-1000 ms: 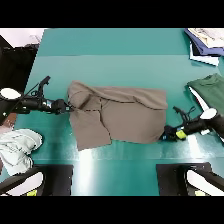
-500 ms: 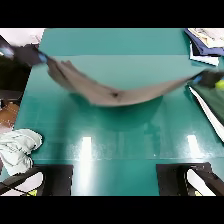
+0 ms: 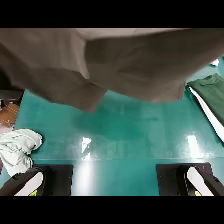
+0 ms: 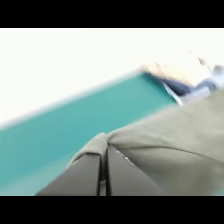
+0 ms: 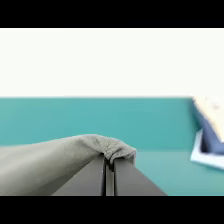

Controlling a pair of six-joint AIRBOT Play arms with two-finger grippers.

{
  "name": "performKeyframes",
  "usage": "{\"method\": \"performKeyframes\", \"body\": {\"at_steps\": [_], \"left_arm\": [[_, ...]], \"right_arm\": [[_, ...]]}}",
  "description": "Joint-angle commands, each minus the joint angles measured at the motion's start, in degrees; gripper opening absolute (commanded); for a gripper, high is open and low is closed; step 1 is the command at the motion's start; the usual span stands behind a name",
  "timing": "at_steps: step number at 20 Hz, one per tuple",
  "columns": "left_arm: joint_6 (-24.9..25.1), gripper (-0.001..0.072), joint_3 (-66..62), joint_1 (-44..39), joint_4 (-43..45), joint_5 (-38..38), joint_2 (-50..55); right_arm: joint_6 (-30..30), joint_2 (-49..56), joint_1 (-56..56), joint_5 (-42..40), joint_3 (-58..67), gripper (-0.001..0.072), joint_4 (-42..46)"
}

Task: Fold the shirts.

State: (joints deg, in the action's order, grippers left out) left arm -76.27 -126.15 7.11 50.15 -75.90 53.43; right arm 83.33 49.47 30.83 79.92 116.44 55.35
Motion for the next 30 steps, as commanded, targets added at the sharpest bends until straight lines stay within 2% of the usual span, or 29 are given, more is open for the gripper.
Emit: {"method": "performKeyframes", "body": {"at_steps": [1, 3, 6, 9, 10, 13, 16, 18, 20, 23, 26, 28, 30], "left_arm": [[-1.29, 0.0028, -1.46, 0.0, 3.67, 7.37, -7.3], [-1.16, 0.0028, -1.42, 0.0, 6.19, 8.76, -8.2], [-3.58, 0.0028, 5.95, 0.0, 13.7, 5.66, -6.56], [-3.72, 0.0028, 20.11, 0.0, 11.45, 0.13, -1.05], [-3.61, 0.0028, 23.61, 0.0, 9.49, -2.25, 1.9], [-1.36, 0.0029, 31.54, 0.0, 4.74, -5.03, 12.52], [0.5, 0.0029, 33.55, 0.0, 4.28, -4.0, 23.8], [3.34, 0.0029, 33.55, 0.0, 4.28, -0.17, 29.86], [5.92, 0.0029, 33.55, 0.0, 3.58, 5.14, 34.1], [10.71, 0.0029, 33.53, 0.0, 1.95, 14.84, 36.94], [12.22, 0.0029, 33.55, 0.0, 1.99, 24.24, 37.27], [13.49, 0.0029, 33.55, 0.02, 3.26, 25.33, 37.27], [13.73, 0.0029, 33.53, 0.02, 6.45, 23.12, 37.27]], "right_arm": [[1.29, -0.07, 4.39, 1.6, 7.39, 0.0021, 0.15], [1.31, -0.02, 5.75, 2.73, 6.38, 0.0019, 0.24], [1.57, 1.53, 6.75, 7.45, -0.13, 0.0019, 0.15], [2.47, 9.7, 3.37, 13.6, -2.91, 0.0018, 0.81], [3.19, 13.16, 0.48, 15.37, -2.86, 0.0018, 3.28], [5.2, 25.0, -12.09, 20.24, -2.89, 0.0019, 17.97], [5.38, 37.35, -20.09, 22.97, -2.89, 0.0018, 22.95], [6.03, 44.63, -22.93, 19.8, -2.89, 0.0019, 22.88], [7.21, 49.42, -24.5, 12.63, -2.89, 0.0019, 22.84], [9.38, 53.27, -25.59, 0.9, -2.89, 0.0018, 22.77], [10.8, 54.27, -26.29, -7.1, -2.89, 0.0019, 22.86], [10.75, 54.18, -26.38, -9.33, -2.86, 0.0018, 22.84], [10.47, 54.18, -26.8, -7.17, -2.89, 0.0019, 22.88]]}}
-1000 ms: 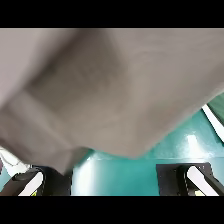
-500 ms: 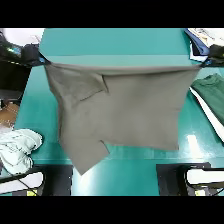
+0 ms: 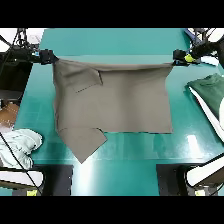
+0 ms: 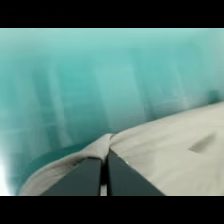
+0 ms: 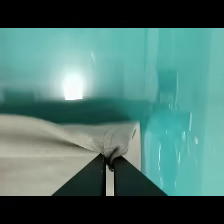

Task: Fold the shirts.

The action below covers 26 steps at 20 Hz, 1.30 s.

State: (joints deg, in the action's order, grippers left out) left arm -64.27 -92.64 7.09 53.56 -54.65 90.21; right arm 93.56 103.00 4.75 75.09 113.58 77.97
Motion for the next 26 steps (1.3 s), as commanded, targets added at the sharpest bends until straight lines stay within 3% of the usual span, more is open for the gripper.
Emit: {"method": "performKeyframes", "body": {"at_steps": [1, 3, 8, 12, 17, 18, 19, 20, 21, 26], "left_arm": [[1.75, 0.0029, 0.02, 0.04, 5.01, -0.61, 0.48], [1.73, 0.0029, 0.02, 0.04, 9.66, -7.69, 0.48], [1.7, 0.0029, 1.9, 0.02, 17.27, -23.34, 0.48], [1.7, 0.0029, 8.46, 0.02, 17.33, -24.06, 0.48], [-0.63, 0.0031, 12.07, 0.04, 18.05, -22.88, 0.48], [-1.6, 0.0065, 12.04, 0.04, 18.1, -22.99, 0.48], [-2.1, 0.033, 12.04, 0.02, 18.08, -22.95, 0.48], [-3.41, 0.0536, 12.04, 0.04, 18.1, -22.95, 0.48], [-4.63, 0.0549, 12.04, 0.04, 18.14, -23.37, 0.46], [-10.71, 0.0547, 13.27, 2.91, 21.46, -28.52, -5.33]], "right_arm": [[-0.57, 0.66, -0.7, -0.35, -0.02, 0.0019, 0.24], [-1.97, 0.66, -1.73, 5.14, -0.02, 0.0019, 0.72], [-2.49, 0.61, -6.56, 15.47, -1.01, 0.0019, 13.29], [-2.45, 0.24, -7.91, 15.41, -7.82, 0.0019, 12.98], [-2.38, 0.26, -8.33, 12.9, -12.66, 0.0025, 6.08], [-2.38, 0.26, -8.33, 13.09, -13.11, 0.0027, 4.46], [-2.54, 0.24, -8.33, 13.18, -13.35, 0.0078, 2.62], [-2.56, 0.24, -8.24, 13.42, -13.31, 0.0274, 1.2], [-2.69, 0.09, -8.0, 13.7, -13.31, 0.0351, -0.35], [-6.05, -4.81, -3.8, 18.88, -13.33, 0.0349, -8.37]]}}
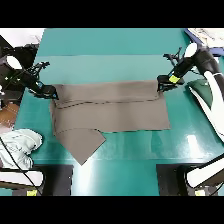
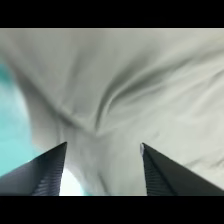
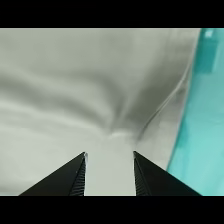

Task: Fold the shirts.

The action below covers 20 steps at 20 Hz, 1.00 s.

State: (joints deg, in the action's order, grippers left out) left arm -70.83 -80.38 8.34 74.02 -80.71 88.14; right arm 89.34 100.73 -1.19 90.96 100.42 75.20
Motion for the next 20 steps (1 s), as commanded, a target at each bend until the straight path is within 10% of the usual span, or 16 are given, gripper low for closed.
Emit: {"method": "performKeyframes", "body": {"at_steps": [1, 10, 20], "left_arm": [[-4.79, 0.0547, 3.72, 2.82, -0.39, -1.42, -6.4], [-13.53, 0.0547, 48.26, 3.72, -11.78, 3.89, -40.0], [-17.81, 0.0547, 59.36, -3.02, -13.22, 8.31, -44.09]], "right_arm": [[-2.38, -4.04, 3.28, 3.23, -0.17, 0.0347, -6.73], [-3.1, -10.03, 6.1, 0.13, -0.17, 0.0339, -6.69], [-3.1, -10.03, 6.08, 0.17, -0.17, 0.034, -6.71]]}}
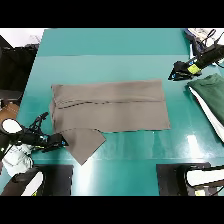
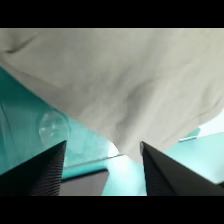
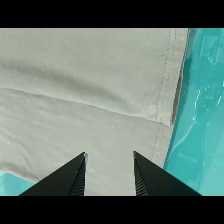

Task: Fold the shirts.

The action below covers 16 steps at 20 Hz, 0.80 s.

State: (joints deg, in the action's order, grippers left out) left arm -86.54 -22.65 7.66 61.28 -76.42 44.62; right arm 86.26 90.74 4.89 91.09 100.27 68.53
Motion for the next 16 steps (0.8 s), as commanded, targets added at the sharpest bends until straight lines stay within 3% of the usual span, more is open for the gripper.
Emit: {"method": "performKeyframes", "body": {"at_steps": [1, 3, 4, 5, 6, 9, 11, 13, 16], "left_arm": [[-2.51, 0.0547, 1.64, -2.82, -0.42, 5.64, -0.57], [-4.66, 0.0547, 1.64, -2.8, -0.57, 7.85, -0.57], [-4.74, 0.049, 1.64, -2.8, -0.57, 8.68, -0.57], [-4.55, 0.0348, 1.64, -2.8, -0.5, 9.2, -0.57], [-4.57, 0.029, 1.64, -2.8, -0.5, 9.49, -0.57], [-4.55, 0.0293, 1.64, -2.8, -0.52, 8.63, -0.57], [-4.42, 0.044, 1.57, -2.8, -0.48, 3.41, -0.57], [-2.43, 0.0459, 1.4, -2.8, 0.74, -0.87, -0.57], [-4.22, 0.0459, 2.47, -2.8, 1.7, 4.76, -0.57]], "right_arm": [[-0.02, -0.04, 0.0, 0.15, -0.02, 0.0339, -0.04], [-0.02, -0.04, 0.0, 0.46, -0.02, 0.0339, -0.04], [-0.02, -0.07, 0.0, 0.46, -0.02, 0.0339, -0.04], [-0.02, -0.07, 0.0, 0.5, -0.02, 0.0339, -0.04], [-0.02, -0.07, 0.0, 0.63, -0.02, 0.0339, -0.04], [-0.02, -0.07, 0.0, 1.36, -0.02, 0.0339, -0.04], [-0.42, -0.07, 0.0, 1.9, -0.02, 0.0339, -0.02], [-0.44, -0.07, 0.0, 1.9, -0.02, 0.0339, 0.0], [-0.44, -0.07, 0.0, 1.92, -0.02, 0.0339, 0.0]]}}
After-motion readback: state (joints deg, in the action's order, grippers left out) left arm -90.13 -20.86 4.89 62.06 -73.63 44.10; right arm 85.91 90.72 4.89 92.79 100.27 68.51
